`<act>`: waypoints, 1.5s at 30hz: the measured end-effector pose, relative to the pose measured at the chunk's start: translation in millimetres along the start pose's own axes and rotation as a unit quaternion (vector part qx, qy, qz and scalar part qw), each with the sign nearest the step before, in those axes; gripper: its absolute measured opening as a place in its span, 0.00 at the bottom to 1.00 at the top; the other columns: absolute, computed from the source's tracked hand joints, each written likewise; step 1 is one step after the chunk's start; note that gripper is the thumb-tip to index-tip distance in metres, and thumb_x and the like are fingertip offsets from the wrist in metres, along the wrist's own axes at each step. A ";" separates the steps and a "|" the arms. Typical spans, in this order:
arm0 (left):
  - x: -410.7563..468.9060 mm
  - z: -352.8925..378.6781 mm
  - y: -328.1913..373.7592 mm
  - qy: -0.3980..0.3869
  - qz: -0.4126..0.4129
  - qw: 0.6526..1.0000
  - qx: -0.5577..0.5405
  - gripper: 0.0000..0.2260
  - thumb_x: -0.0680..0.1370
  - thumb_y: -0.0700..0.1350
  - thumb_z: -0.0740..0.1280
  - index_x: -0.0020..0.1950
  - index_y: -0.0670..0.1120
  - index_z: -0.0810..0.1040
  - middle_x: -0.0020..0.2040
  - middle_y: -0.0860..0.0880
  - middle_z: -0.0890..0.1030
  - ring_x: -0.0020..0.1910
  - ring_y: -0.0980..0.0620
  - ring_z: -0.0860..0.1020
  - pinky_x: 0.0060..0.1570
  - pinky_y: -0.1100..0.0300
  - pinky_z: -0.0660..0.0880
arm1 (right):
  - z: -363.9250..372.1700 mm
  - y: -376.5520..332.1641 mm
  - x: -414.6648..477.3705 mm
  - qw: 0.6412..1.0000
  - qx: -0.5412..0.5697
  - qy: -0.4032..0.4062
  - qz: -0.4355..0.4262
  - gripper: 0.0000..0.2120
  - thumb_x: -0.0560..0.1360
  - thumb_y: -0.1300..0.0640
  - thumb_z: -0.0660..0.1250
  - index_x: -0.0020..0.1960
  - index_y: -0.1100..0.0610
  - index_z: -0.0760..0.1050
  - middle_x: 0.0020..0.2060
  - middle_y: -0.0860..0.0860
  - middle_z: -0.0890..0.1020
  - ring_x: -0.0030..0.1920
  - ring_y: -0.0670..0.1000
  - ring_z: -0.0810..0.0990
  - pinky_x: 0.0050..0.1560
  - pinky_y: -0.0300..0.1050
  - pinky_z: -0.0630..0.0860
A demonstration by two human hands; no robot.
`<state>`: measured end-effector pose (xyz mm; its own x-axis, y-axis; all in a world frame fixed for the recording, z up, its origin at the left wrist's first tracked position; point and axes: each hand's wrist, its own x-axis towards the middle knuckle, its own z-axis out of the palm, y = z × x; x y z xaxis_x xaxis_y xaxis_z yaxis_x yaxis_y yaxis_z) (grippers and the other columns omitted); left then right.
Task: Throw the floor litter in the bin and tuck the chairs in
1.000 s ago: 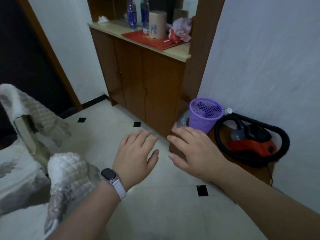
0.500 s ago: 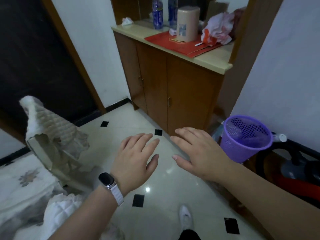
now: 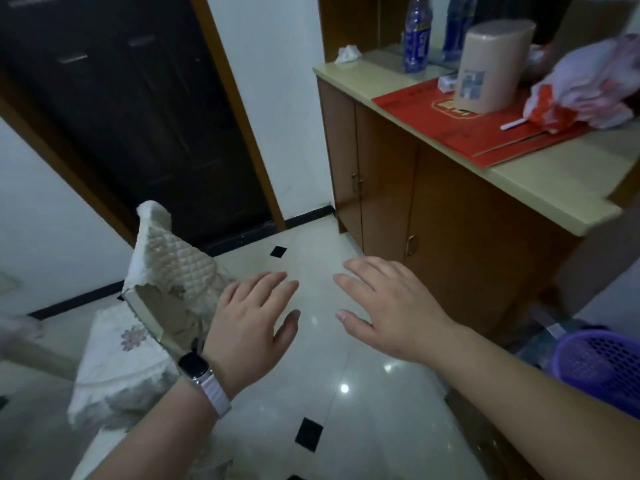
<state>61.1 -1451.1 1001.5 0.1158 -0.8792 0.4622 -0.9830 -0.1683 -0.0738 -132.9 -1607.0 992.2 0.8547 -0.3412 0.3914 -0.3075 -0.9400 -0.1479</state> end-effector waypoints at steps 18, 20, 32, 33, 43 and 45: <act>137.6 136.5 -179.1 0.039 -0.048 0.994 -0.093 0.17 0.77 0.53 0.62 0.61 0.47 0.79 0.60 0.47 0.80 0.58 0.44 0.77 0.54 0.49 0.74 | 88.0 64.1 229.0 0.992 -0.084 -0.082 -0.040 0.22 0.79 0.40 0.57 0.67 0.50 0.73 0.64 0.49 0.75 0.65 0.51 0.71 0.64 0.49 0.67; 156.2 143.3 -211.1 0.048 -0.049 0.993 -0.092 0.17 0.77 0.53 0.62 0.61 0.47 0.79 0.60 0.47 0.80 0.59 0.45 0.77 0.55 0.50 0.73 | 97.6 66.4 267.1 0.991 -0.084 -0.092 -0.042 0.22 0.79 0.40 0.56 0.68 0.51 0.72 0.65 0.49 0.75 0.66 0.52 0.70 0.65 0.49 0.67; 194.1 185.3 -362.0 0.021 -0.121 0.991 -0.051 0.17 0.78 0.53 0.63 0.62 0.47 0.79 0.60 0.48 0.79 0.59 0.46 0.75 0.55 0.51 0.72 | 185.1 66.8 440.5 0.993 -0.017 -0.073 -0.092 0.22 0.78 0.42 0.57 0.65 0.54 0.75 0.63 0.53 0.77 0.64 0.56 0.73 0.62 0.54 0.72; 198.5 189.4 -371.0 0.020 -0.130 0.990 -0.046 0.17 0.77 0.53 0.63 0.62 0.47 0.78 0.60 0.48 0.79 0.59 0.46 0.75 0.56 0.51 0.72 | 193.5 70.9 453.7 0.993 -0.007 -0.072 -0.098 0.22 0.78 0.42 0.57 0.65 0.54 0.75 0.63 0.53 0.77 0.64 0.56 0.73 0.62 0.54 0.72; 287.1 245.6 -456.7 -0.046 -0.199 0.979 0.026 0.19 0.78 0.56 0.60 0.62 0.48 0.79 0.60 0.49 0.80 0.58 0.47 0.76 0.59 0.54 0.66 | 282.9 150.1 606.3 0.982 0.051 -0.081 -0.163 0.23 0.78 0.42 0.56 0.64 0.54 0.76 0.64 0.53 0.77 0.64 0.56 0.74 0.63 0.53 0.72; 316.3 256.5 -468.5 -0.060 -0.225 0.972 0.024 0.19 0.78 0.57 0.60 0.63 0.49 0.79 0.61 0.49 0.79 0.59 0.48 0.76 0.59 0.53 0.68 | 296.4 172.8 640.6 0.979 0.066 -0.085 -0.175 0.23 0.78 0.42 0.56 0.64 0.54 0.76 0.64 0.53 0.77 0.64 0.57 0.74 0.63 0.54 0.71</act>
<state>594.8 -1764.6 955.5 0.5514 -0.7569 0.3507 -0.8213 -0.5662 0.0695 485.5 -1986.3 948.1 0.9588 0.0188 0.2836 0.0643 -0.9863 -0.1522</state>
